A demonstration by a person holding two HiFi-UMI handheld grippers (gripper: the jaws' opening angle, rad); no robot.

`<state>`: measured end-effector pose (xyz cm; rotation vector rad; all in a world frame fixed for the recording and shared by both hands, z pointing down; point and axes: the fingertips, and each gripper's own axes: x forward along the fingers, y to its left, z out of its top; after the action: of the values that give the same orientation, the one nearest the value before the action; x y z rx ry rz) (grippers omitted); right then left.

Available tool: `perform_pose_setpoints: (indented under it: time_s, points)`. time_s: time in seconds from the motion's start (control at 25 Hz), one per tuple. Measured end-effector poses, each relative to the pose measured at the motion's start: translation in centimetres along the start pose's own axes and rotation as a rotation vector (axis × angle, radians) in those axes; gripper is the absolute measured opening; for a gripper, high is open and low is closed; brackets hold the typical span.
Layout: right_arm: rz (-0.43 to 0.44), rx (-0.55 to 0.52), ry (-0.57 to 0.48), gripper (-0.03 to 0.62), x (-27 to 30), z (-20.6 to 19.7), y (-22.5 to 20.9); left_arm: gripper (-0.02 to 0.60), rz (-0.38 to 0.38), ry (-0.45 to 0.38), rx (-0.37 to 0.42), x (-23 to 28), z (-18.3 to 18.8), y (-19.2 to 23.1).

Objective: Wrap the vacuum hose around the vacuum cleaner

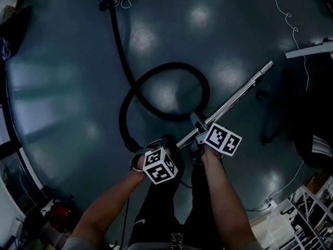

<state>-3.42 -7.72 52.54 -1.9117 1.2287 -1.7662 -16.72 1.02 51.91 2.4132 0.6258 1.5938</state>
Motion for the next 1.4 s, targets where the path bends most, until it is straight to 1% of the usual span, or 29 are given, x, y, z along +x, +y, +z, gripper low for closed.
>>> perform_pose_setpoints:
  time_s: [0.16,0.36,0.44,0.56,0.6,0.72,0.76,0.88,0.96,1.08,1.16,1.32,1.4]
  points:
    - [-0.002,0.016,-0.031,0.160,0.8,1.2,0.7,0.132,-0.014,-0.016,-0.057,0.1,0.6,0.7]
    - [0.018,0.023,-0.033,0.130,1.2,3.9,1.1,0.133,-0.023,-0.034,-0.117,0.9,3.0,1.6]
    - [0.031,0.008,-0.032,0.121,1.4,5.0,2.0,0.133,-0.019,-0.046,-0.136,0.8,3.9,2.1]
    - [0.060,-0.033,-0.020,0.112,1.8,7.2,3.3,0.134,-0.035,-0.056,-0.153,0.6,5.5,2.9]
    - [0.066,-0.045,-0.019,0.110,1.8,8.0,3.4,0.144,-0.035,-0.059,-0.155,0.5,6.1,3.2]
    - [0.084,-0.097,0.000,0.101,2.2,10.7,3.7,0.245,-0.022,-0.069,-0.179,0.1,7.5,4.5]
    - [0.089,-0.121,0.014,0.100,2.4,11.4,3.7,0.263,-0.024,-0.069,-0.189,0.0,8.0,4.8]
    - [0.090,-0.210,0.050,0.098,2.6,13.2,3.9,0.266,-0.029,-0.049,-0.192,-0.4,9.4,5.6]
    - [0.088,-0.273,0.070,0.097,2.9,14.5,4.1,0.268,0.003,-0.040,-0.173,-1.3,10.6,7.0]
    - [0.088,-0.376,0.107,0.092,3.3,16.5,4.2,0.268,0.078,-0.040,-0.148,-3.1,12.7,10.1]
    - [0.094,-0.445,0.141,0.091,3.4,17.1,4.7,0.268,0.135,-0.044,-0.130,-4.5,14.2,12.2]
    - [0.118,-0.614,0.204,0.089,3.8,18.1,6.5,0.267,0.250,-0.080,-0.096,-8.0,17.9,16.5]
    - [0.134,-0.706,0.243,0.087,4.1,18.3,7.3,0.267,0.304,-0.111,-0.061,-10.1,20.0,18.4]
